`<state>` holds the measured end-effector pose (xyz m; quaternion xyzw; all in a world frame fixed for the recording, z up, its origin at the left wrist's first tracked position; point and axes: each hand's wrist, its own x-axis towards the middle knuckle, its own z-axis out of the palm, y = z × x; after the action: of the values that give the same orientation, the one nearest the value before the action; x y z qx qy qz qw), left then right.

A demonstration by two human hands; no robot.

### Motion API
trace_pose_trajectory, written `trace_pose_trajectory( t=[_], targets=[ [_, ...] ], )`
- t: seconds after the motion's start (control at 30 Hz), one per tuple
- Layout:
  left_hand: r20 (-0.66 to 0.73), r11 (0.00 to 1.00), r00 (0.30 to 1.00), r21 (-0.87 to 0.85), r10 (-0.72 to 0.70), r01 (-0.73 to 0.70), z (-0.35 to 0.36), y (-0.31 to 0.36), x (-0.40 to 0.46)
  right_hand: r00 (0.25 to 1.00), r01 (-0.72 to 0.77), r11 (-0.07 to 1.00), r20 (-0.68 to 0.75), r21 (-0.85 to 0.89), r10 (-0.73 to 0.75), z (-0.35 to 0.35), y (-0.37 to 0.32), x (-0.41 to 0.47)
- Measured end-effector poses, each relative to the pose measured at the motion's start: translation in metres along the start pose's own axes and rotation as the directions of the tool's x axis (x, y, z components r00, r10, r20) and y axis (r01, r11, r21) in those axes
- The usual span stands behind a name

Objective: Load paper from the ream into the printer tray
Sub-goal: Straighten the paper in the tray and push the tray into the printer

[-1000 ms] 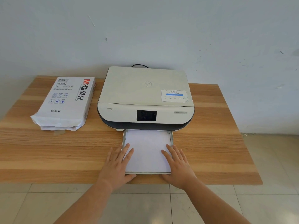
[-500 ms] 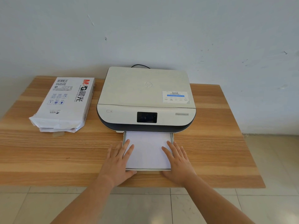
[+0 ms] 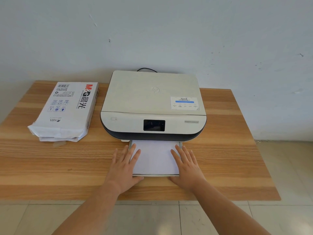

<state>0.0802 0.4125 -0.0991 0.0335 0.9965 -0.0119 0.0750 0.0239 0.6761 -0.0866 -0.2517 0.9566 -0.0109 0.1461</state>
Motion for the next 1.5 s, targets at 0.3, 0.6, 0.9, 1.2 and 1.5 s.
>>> trace_pose_trajectory(
  t=[0.3, 0.6, 0.9, 1.2, 1.5],
  targets=[
    [-0.027, 1.000, 1.000, 0.015, -0.010, 0.010, -0.002, -0.003, 0.013, 0.999, -0.008, 0.999, -0.043, -0.031, 0.007, -0.003, 0.004, 0.013],
    [-0.028, 0.999, 1.000, 0.034, -0.011, 0.012, -0.007, -0.006, 0.024, 0.996, -0.046, 0.997, -0.078, -0.068, 0.040, -0.009, 0.005, 0.027],
    [-0.031, 0.999, 0.999, 0.042, -0.031, 0.033, -0.019, -0.005, 0.033, 0.993, -0.081, 0.992, -0.098, -0.098, 0.072, -0.013, 0.006, 0.038],
    [-0.068, 0.997, 0.997, 0.057, -0.047, 0.051, -0.025, -0.009, 0.051, 0.991, -0.060, 0.987, -0.131, -0.152, 0.040, -0.023, 0.010, 0.054],
    [-0.080, 0.995, 0.995, 0.076, -0.062, 0.068, -0.030, -0.011, 0.066, 0.984, -0.078, 0.980, -0.173, -0.180, 0.047, -0.030, 0.013, 0.068]
  ],
)
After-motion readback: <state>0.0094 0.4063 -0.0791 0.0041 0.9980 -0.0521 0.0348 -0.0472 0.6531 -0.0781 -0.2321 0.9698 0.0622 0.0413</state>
